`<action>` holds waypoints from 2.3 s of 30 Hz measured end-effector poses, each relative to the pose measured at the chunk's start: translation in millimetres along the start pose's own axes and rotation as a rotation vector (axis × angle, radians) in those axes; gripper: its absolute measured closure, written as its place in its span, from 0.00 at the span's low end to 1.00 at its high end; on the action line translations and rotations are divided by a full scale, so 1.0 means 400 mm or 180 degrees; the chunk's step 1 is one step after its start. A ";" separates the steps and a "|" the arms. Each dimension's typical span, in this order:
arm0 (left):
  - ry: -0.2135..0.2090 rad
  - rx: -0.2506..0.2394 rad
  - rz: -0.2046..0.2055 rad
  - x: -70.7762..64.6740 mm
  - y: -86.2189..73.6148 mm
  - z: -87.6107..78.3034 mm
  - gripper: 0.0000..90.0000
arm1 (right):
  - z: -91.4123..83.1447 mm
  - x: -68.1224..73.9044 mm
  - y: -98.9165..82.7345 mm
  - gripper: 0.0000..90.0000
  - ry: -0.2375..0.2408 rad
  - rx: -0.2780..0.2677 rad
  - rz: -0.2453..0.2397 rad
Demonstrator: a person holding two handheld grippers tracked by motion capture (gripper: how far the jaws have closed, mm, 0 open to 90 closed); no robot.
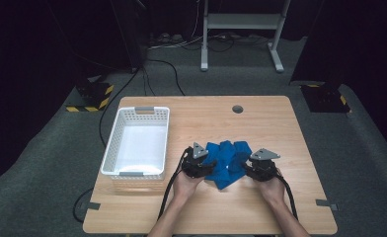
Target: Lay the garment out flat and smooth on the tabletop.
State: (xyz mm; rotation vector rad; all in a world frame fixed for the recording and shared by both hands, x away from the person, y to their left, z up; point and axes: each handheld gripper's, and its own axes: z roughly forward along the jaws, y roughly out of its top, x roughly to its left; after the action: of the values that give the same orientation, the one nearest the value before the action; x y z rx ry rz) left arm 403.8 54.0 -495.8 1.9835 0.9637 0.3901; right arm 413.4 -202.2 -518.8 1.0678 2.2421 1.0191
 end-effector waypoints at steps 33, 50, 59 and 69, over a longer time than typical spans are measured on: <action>0.0438 0.0106 -0.0364 0.032 0.015 0.000 0.96 | -0.029 -0.068 -0.020 0.96 0.0018 -0.0047 0.0096; -0.0349 0.0043 0.0086 -0.073 0.046 0.093 0.51 | 0.010 -0.061 -0.009 0.75 0.0063 0.0025 0.0215; -0.0361 0.0232 0.0016 -0.055 0.040 0.114 0.95 | 0.036 -0.049 -0.010 1.00 0.0168 0.0193 0.0080; 0.0068 -0.0069 -0.0489 0.023 0.040 0.018 0.96 | -0.012 -0.071 -0.022 1.00 0.0047 0.0144 -0.0008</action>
State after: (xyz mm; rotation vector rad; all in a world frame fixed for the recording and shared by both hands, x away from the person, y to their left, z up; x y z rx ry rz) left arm 421.6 51.6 -487.5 1.8747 1.1127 0.3349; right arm 423.3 -230.6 -520.4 1.0793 2.2877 0.9827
